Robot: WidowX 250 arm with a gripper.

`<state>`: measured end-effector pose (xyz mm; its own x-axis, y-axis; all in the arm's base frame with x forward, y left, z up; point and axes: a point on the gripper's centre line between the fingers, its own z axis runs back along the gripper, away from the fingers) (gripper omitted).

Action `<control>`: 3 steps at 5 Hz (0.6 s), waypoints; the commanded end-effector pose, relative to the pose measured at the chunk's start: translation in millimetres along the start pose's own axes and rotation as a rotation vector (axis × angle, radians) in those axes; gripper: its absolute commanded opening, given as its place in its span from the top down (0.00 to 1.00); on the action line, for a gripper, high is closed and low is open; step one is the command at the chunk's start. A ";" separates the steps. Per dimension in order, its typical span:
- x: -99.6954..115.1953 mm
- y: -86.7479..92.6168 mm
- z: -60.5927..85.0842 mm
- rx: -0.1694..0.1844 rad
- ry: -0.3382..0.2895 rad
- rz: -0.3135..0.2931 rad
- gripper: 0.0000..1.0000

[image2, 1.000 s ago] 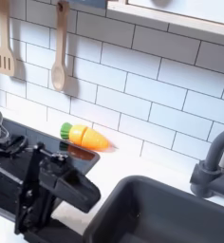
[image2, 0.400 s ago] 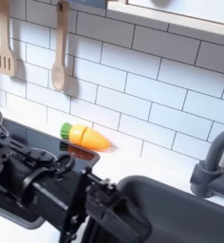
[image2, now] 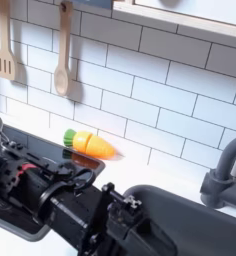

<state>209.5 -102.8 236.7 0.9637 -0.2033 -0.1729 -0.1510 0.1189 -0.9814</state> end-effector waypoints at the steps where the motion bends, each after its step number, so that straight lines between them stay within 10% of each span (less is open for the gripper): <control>1: 6.9 -2.5 40.1 0.082 -0.102 0.000 0.00; 2: 7.4 -2.5 50.5 0.083 -0.125 0.000 0.00; 3: 8.1 -3.1 93.0 0.304 -0.246 0.004 0.00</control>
<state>237.0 -21.1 248.9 0.9929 0.0022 -0.1190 -0.1121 0.3542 -0.9284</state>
